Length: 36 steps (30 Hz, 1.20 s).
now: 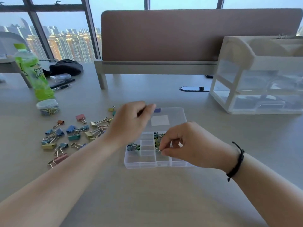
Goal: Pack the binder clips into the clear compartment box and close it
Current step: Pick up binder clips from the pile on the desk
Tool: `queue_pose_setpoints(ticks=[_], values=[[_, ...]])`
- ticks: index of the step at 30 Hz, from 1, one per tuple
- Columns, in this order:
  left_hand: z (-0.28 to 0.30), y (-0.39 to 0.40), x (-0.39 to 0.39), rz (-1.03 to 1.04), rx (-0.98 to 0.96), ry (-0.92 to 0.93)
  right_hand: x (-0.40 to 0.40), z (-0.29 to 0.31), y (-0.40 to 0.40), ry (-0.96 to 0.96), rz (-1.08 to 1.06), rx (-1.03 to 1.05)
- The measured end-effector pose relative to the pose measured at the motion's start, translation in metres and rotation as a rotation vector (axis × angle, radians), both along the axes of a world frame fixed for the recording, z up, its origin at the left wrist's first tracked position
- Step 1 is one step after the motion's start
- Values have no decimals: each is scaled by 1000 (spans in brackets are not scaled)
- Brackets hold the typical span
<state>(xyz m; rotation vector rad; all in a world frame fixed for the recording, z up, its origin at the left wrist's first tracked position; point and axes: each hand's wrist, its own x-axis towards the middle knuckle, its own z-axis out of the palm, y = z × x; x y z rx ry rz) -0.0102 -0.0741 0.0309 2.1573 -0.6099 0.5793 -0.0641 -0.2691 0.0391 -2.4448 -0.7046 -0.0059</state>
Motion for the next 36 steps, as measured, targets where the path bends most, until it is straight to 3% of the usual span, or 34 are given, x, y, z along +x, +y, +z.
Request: queue_pose_setpoints(ticks=[10,26,36], values=[[-15,19,-17,-164,366,98,1,-8,3,-120,24,-64],[-13,17,-21,-234,439,182,-3,-5,16,-47,-226,-9],[-16,15,-20,-185,433,200,2,-6,17,10,-243,39]])
